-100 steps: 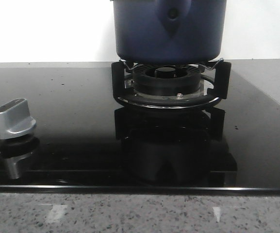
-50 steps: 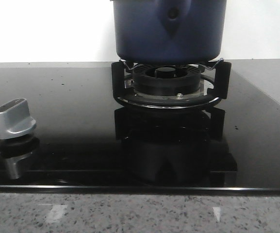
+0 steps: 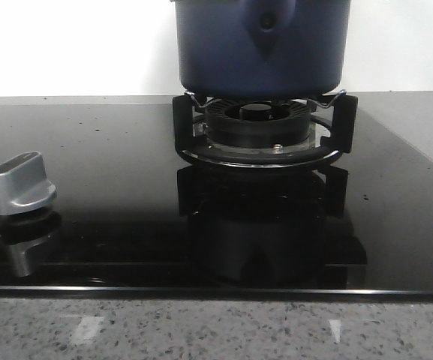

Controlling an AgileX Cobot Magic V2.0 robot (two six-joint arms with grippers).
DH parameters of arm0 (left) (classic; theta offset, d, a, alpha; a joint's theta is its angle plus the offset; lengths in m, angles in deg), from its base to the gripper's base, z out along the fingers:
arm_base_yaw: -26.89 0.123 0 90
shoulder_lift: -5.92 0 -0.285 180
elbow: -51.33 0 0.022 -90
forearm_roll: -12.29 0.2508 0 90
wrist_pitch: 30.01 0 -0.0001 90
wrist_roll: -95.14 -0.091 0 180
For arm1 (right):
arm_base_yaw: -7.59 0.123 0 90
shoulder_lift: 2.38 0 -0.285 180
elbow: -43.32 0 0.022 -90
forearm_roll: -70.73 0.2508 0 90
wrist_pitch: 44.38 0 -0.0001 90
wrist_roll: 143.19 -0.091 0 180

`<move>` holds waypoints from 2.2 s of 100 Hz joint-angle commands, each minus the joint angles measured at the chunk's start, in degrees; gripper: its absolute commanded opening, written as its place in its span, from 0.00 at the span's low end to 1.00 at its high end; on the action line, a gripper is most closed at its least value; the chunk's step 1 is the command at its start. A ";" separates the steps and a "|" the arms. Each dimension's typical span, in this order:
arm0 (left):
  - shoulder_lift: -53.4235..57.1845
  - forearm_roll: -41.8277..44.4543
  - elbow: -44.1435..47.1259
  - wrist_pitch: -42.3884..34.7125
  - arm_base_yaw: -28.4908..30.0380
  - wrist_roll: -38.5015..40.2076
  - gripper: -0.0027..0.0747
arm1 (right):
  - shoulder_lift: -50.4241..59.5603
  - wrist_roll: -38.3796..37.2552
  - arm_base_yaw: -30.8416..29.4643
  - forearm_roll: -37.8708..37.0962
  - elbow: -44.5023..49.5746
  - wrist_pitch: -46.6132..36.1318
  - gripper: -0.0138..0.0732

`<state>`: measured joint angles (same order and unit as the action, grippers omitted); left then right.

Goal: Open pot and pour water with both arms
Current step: 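Keep tilting the bowl to pour water into the pot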

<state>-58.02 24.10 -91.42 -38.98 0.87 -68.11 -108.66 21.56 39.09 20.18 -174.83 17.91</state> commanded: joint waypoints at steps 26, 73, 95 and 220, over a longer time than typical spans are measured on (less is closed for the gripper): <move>1.22 -0.57 -2.04 -6.97 0.10 -0.03 0.44 | 2.45 -0.49 1.88 -8.20 -1.60 -3.26 0.09; 1.22 -0.57 -2.04 -6.97 0.10 -0.03 0.44 | 1.05 -0.49 4.49 -12.45 -1.60 -1.62 0.09; 1.22 -0.57 -2.04 -6.97 0.10 -0.03 0.44 | -0.37 -0.49 5.54 -15.05 -0.32 0.31 0.09; 1.22 -0.57 -2.04 -6.97 0.10 -0.03 0.44 | 0.49 -2.72 14.43 -43.08 7.69 2.25 0.09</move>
<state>-58.02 24.10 -91.42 -39.17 0.87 -68.11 -111.95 19.50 53.54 -16.26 -165.73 20.38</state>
